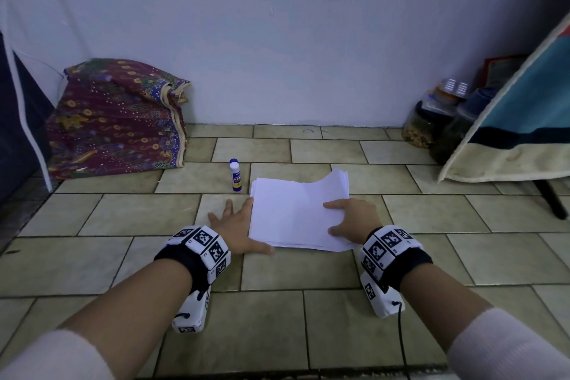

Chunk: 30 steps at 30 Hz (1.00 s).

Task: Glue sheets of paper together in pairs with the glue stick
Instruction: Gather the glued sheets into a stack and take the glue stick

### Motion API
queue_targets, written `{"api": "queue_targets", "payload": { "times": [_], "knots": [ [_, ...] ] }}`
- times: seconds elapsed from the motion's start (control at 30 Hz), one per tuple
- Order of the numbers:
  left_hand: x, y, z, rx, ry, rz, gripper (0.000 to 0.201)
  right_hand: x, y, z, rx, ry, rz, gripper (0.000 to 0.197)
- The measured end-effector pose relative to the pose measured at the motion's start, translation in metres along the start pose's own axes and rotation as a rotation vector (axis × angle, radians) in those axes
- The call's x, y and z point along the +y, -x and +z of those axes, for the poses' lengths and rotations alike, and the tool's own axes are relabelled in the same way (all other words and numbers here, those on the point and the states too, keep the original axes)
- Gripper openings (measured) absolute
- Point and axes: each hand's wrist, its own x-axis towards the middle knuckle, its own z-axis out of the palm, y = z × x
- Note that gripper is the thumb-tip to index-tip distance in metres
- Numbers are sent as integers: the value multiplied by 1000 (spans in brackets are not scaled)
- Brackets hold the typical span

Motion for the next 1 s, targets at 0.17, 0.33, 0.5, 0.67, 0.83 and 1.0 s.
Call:
{"api": "queue_targets", "payload": {
  "times": [0.17,0.33,0.5,0.67,0.83,1.0],
  "knots": [
    [0,0,-1,-30,-21,-8,131,3,-2,-5,-13,-33,-45,59],
    [-1,-3,-1,-45,-54,-16,134,1,-3,-4,2,-42,-35,62],
    [-1,-3,1,-41,-48,-15,133,-3,-2,-1,8,-107,-15,72],
    [-4,-4,1,-17,5,8,118,2,2,-3,89,-355,-44,77],
    [-1,-2,3,21,-20,-11,108,5,3,-6,145,-517,-67,74],
    [-5,-4,5,34,-32,-4,117,5,3,-11,146,-560,34,66]
  ]
}}
